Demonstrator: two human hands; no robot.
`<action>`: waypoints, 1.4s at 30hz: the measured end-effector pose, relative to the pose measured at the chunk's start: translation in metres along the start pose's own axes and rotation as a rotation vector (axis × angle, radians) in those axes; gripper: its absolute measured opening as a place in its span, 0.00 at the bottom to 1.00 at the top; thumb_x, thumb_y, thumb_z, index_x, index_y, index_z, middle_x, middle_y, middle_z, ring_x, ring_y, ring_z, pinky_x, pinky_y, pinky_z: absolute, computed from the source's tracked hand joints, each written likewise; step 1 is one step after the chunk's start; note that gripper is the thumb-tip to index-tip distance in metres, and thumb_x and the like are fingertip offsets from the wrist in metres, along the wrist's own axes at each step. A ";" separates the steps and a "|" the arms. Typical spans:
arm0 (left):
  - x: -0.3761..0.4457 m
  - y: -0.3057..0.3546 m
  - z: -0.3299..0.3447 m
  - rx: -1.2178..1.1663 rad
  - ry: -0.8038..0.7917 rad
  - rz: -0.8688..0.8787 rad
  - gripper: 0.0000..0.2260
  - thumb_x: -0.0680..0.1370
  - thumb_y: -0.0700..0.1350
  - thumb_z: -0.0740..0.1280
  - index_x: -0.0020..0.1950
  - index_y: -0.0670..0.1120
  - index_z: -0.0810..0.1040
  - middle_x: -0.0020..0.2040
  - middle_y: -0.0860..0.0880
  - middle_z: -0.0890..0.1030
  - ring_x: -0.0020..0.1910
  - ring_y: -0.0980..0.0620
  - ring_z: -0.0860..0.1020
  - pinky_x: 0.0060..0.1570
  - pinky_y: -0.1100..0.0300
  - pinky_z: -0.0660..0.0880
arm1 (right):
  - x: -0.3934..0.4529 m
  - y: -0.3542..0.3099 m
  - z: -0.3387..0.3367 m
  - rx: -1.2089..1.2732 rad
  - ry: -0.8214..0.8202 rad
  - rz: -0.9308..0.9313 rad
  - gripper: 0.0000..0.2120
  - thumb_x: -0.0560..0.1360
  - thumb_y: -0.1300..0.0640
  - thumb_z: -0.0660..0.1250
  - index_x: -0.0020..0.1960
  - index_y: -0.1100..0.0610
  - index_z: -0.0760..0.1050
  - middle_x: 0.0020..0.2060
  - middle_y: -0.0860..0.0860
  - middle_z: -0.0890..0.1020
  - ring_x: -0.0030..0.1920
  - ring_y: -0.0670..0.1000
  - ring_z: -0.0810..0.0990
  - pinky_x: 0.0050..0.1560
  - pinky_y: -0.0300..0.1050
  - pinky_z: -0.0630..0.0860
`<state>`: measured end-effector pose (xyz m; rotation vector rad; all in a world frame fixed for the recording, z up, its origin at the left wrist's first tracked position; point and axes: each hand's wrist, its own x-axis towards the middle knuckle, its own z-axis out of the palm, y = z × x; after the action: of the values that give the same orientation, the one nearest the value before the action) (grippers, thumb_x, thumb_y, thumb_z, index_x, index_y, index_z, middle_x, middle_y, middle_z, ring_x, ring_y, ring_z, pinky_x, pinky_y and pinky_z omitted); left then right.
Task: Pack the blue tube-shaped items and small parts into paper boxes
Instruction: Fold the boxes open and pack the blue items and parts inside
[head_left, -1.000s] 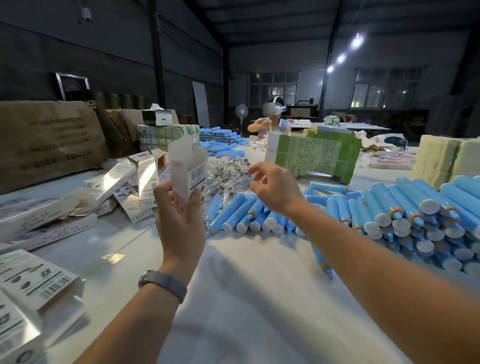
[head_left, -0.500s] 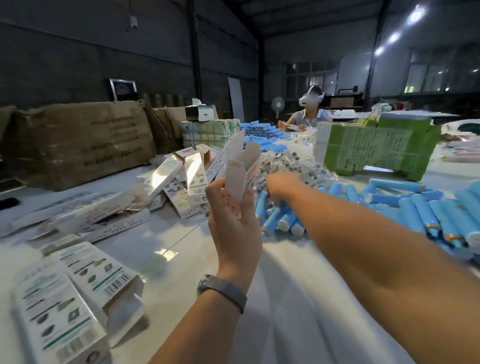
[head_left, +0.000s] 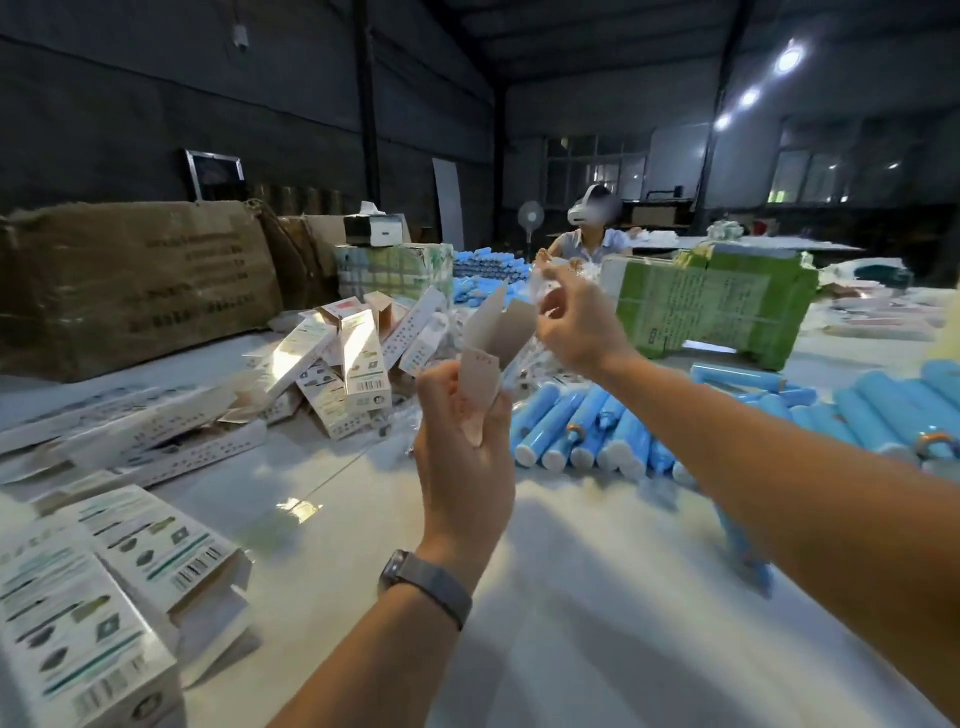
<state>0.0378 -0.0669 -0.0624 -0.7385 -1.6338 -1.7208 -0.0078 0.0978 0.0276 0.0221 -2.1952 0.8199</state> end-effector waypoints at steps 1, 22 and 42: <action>-0.003 0.003 0.002 -0.008 -0.024 0.021 0.12 0.79 0.41 0.69 0.54 0.45 0.65 0.45 0.65 0.73 0.43 0.61 0.74 0.42 0.59 0.75 | -0.014 -0.012 -0.014 0.167 0.063 -0.020 0.21 0.73 0.67 0.68 0.64 0.56 0.71 0.36 0.49 0.79 0.33 0.48 0.76 0.36 0.41 0.74; -0.048 0.035 0.030 0.014 -0.290 0.075 0.11 0.76 0.56 0.67 0.53 0.61 0.66 0.51 0.63 0.80 0.47 0.58 0.81 0.46 0.54 0.78 | -0.143 -0.044 -0.124 -0.333 0.269 -0.601 0.09 0.74 0.62 0.72 0.54 0.60 0.80 0.45 0.49 0.81 0.42 0.48 0.77 0.42 0.41 0.75; -0.045 0.031 0.028 -0.094 -0.394 0.029 0.12 0.75 0.59 0.65 0.57 0.65 0.69 0.50 0.62 0.83 0.48 0.60 0.83 0.46 0.56 0.80 | -0.142 -0.054 -0.135 -0.383 -0.257 -0.211 0.20 0.77 0.38 0.55 0.58 0.43 0.80 0.50 0.48 0.76 0.50 0.51 0.77 0.50 0.53 0.74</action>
<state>0.0897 -0.0362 -0.0756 -1.2026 -1.7928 -1.7174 0.1953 0.0980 0.0274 0.1754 -2.5064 0.2838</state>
